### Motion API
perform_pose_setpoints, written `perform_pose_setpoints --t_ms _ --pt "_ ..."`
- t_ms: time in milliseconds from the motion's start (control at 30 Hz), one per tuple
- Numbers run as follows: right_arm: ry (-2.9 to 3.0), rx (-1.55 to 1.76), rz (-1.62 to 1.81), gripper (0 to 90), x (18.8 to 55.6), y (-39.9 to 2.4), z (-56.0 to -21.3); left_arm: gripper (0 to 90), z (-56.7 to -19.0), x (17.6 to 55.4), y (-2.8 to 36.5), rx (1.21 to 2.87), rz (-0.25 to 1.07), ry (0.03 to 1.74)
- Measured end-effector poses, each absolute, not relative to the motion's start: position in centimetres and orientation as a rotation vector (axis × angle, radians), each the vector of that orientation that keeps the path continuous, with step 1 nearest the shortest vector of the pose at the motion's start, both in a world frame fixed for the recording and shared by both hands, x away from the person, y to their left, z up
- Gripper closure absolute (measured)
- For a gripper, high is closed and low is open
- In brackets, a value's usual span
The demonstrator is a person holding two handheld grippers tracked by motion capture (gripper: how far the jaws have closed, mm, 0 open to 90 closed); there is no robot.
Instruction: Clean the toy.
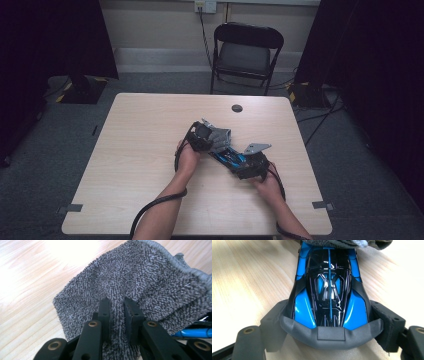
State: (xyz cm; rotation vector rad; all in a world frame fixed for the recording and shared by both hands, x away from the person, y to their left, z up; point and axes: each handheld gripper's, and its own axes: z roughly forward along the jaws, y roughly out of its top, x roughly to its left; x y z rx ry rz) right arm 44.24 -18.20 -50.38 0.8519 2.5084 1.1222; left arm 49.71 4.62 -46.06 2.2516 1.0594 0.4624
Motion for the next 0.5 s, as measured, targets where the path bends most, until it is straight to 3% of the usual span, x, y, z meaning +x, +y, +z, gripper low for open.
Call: perform_pose_setpoints --t_ms 500 --pt "2.508 0.853 1.123 23.9 44.2 -18.2 -50.4 77.6 -46.6 49.9 6.3 2.259 0.478 1.103"
